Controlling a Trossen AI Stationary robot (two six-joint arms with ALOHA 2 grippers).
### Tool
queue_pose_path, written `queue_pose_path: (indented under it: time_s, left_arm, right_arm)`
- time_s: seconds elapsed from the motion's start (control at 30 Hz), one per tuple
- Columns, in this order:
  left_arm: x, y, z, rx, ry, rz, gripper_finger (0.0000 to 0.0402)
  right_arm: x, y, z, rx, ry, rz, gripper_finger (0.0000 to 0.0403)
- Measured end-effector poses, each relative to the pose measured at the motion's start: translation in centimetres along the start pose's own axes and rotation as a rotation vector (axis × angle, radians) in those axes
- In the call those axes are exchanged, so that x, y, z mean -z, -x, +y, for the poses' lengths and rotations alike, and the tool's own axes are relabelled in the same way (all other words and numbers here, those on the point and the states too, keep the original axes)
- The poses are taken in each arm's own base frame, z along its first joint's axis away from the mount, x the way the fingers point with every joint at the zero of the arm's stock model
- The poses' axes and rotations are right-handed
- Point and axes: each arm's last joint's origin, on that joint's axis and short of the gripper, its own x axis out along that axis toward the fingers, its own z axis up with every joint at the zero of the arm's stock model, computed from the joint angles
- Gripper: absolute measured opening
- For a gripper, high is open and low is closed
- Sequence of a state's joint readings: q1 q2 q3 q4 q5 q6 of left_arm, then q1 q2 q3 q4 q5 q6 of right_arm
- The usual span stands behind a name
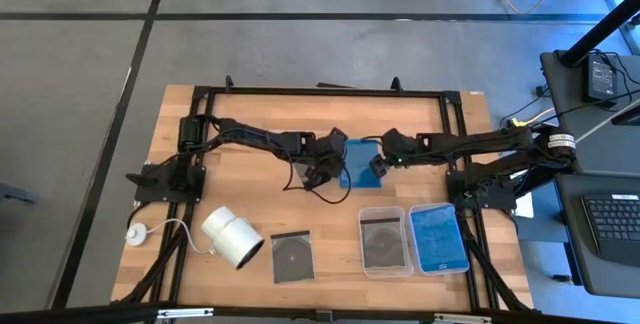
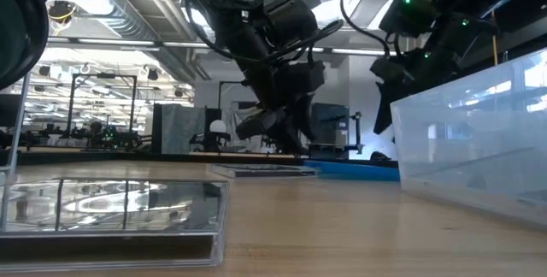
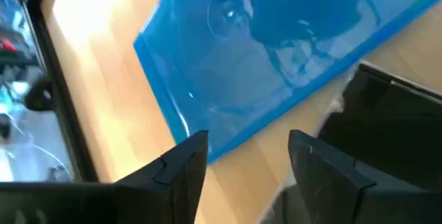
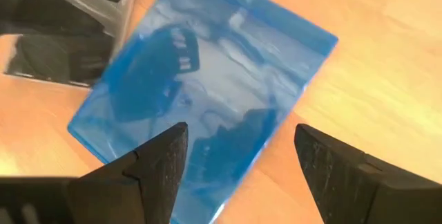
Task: Pick & place jewel cases by type
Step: Put the blue CD case into the right transparent bin
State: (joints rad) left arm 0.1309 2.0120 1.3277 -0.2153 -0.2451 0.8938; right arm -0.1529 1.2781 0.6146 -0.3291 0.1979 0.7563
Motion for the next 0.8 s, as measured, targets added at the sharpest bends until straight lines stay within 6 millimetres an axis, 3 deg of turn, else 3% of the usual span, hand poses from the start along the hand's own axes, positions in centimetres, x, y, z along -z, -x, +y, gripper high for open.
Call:
queue_pose_path:
  time_s: [0.27,0.53,0.8]
  left_arm:
    - [-0.5,-2.1,-1.9,-0.035,-0.255,0.106,0.0189]
    - [-1.2,-3.3,-2.5,-0.069,-0.257,0.049,0.018]
    - [-1.3,-3.6,-2.1,-0.057,-0.225,-0.052,0.0168]
  right_arm:
    - [0.3,-0.7,-1.4,0.016,-0.059,0.039,0.0269]
    - [1.5,-2.0,-3.5,0.056,-0.157,0.104,0.0269]
    - [2.0,-4.1,-4.0,-0.091,-0.215,0.083,0.0269]
